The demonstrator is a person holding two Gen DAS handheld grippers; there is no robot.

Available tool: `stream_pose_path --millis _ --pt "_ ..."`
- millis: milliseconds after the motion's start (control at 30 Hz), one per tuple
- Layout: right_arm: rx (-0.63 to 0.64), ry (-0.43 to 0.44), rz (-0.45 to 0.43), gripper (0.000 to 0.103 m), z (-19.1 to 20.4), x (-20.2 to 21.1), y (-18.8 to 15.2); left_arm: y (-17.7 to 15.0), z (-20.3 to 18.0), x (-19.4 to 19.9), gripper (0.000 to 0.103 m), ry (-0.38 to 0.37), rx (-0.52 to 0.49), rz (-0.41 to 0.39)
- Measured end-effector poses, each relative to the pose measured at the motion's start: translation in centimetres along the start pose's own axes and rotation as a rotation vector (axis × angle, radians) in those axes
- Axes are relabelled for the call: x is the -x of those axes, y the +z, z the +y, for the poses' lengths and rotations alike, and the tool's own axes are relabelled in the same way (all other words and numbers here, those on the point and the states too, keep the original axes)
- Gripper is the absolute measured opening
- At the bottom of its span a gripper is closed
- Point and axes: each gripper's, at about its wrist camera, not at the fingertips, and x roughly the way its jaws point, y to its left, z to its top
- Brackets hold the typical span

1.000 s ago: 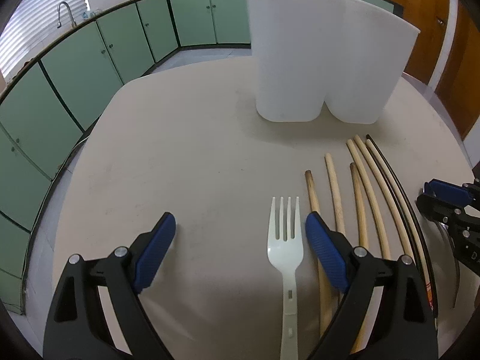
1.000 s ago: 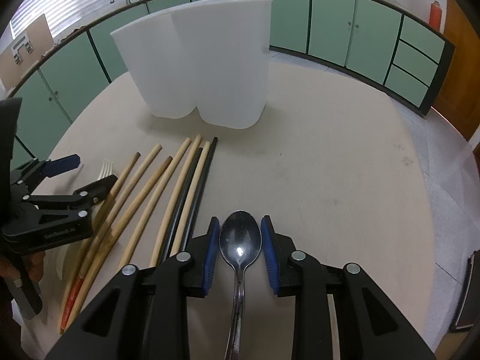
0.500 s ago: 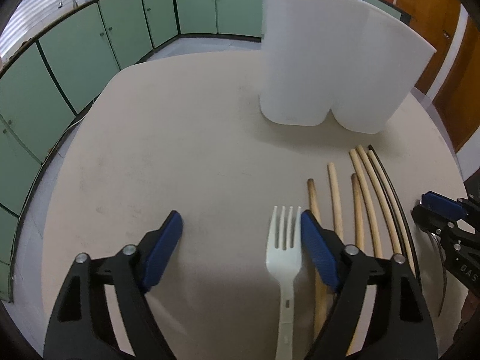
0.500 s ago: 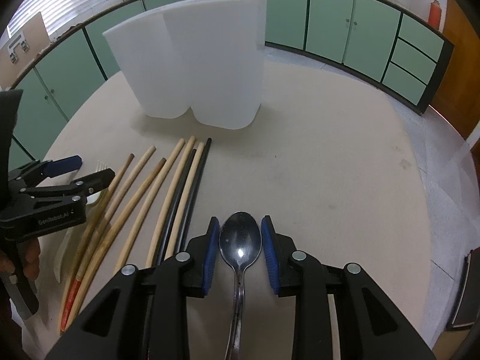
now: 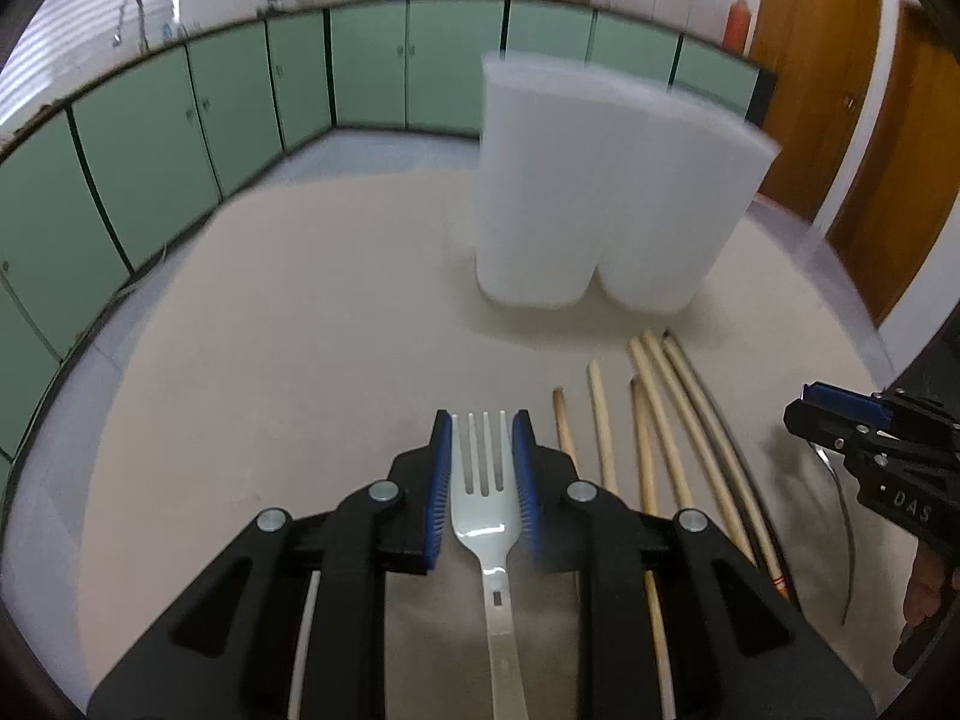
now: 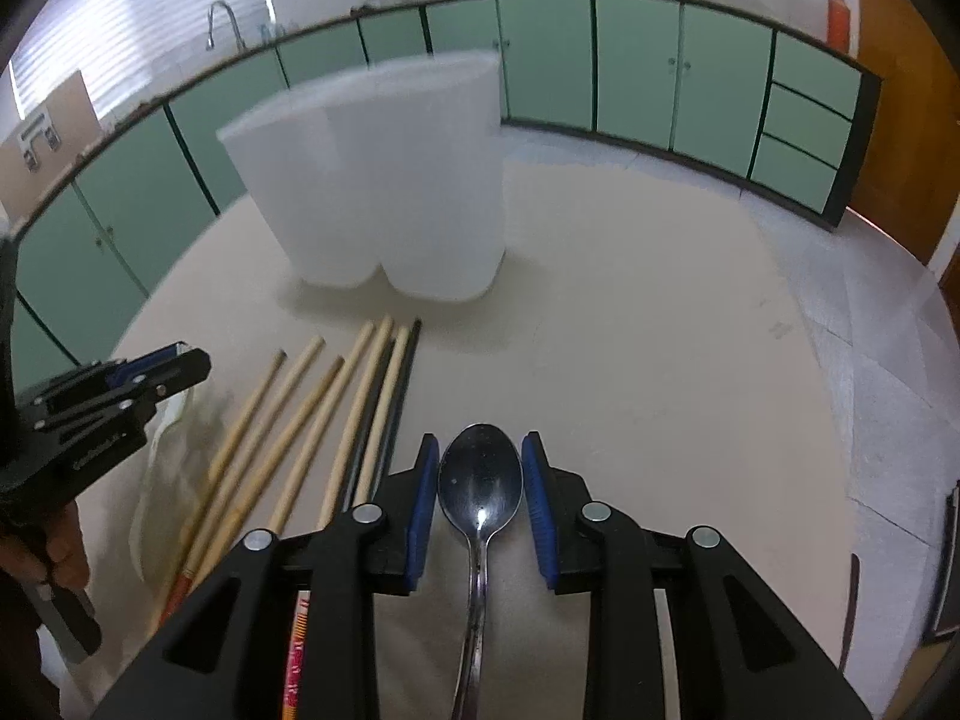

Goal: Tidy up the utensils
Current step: 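Close right gripper on the spoon handle while left gripper closes on the fork, then carry spoon and fork over the white holder and open both grippers to drop them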

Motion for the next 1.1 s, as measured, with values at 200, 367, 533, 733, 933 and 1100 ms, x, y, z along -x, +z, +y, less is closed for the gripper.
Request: stream_pose_path --millis 200,367,533,733,933,1100 --pt "-0.005 0.01 -0.094 0.028 0.3 2.5 0.8 0.1 -0.2 3.3 0.019 -0.013 0.014 -0.13" --pt "0.001 0.028 -0.173 0.028 0.5 4.6 2.0 0.5 0.2 5.5 0.019 -0.024 0.029 -0.217" --pt "0.009 0.044 -0.242 0.028 1.0 6.2 3.1 1.6 -0.5 7.0 0.019 -0.035 0.022 -0.284" --pt "0.019 0.048 -0.283 0.028 0.9 7.5 4.3 2.3 -0.8 7.7 0.019 -0.051 0.037 -0.317" --pt "0.03 0.065 -0.346 0.028 0.6 9.4 6.8 4.6 -0.9 9.6 0.019 -0.074 0.039 -0.387" --pt "0.052 0.072 -0.416 0.028 0.7 10.9 9.9 7.8 -1.2 10.9 0.019 -0.094 0.038 -0.47"
